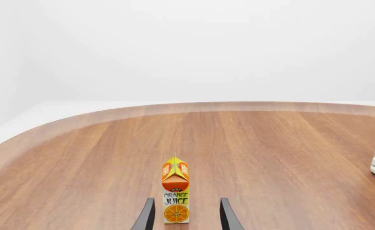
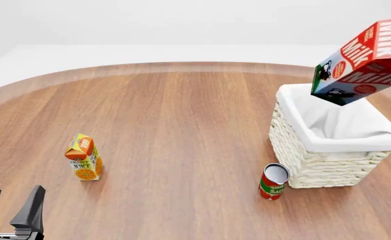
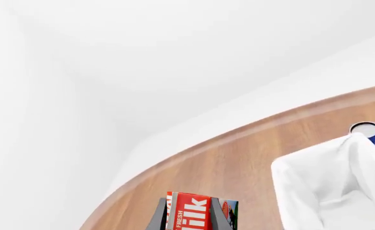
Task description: Pick the milk and place it in the basket.
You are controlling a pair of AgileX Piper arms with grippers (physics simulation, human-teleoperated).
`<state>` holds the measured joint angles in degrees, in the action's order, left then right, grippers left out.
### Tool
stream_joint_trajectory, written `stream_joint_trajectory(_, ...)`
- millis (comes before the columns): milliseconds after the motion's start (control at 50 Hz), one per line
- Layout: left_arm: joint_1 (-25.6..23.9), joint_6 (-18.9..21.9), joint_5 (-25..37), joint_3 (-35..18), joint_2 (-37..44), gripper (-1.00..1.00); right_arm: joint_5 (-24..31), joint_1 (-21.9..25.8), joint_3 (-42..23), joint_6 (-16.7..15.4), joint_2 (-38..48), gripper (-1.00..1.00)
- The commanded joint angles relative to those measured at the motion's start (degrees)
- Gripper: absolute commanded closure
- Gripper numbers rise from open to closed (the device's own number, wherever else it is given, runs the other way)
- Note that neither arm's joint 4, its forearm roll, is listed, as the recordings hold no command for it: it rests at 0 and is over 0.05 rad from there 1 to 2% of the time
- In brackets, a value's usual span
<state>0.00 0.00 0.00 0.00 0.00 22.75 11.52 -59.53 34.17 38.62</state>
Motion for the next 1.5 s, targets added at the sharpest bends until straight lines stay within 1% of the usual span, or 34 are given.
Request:
stream_joint_trajectory(20,0.0,0.0,0.0,0.0,0.0,-1.0,-0.23,-3.42,-0.53,0.55,-1.04,1.0)
stream_joint_trajectory(320,0.0,0.0,0.0,0.0,0.0,-1.0,-1.53,-8.01,1.14,0.01,-0.31,1.0)
stream_joint_trajectory(340,0.0,0.0,0.0,0.0,0.0,-1.0,-1.78,-8.83,1.49,0.0,-0.09,1.0)
stream_joint_trajectory(660,0.0,0.0,0.0,0.0,0.0,-1.0,-4.53,-11.98,3.71,-0.94,2.52,1.0)
stream_joint_trajectory(1000,0.0,0.0,0.0,0.0,0.0,-1.0,-4.61,-13.38,3.2,-2.32,4.03,1.0)
stream_joint_trajectory(1500,0.0,0.0,0.0,0.0,0.0,-1.0,-7.84,-14.16,4.75,-3.06,7.5,1.0)
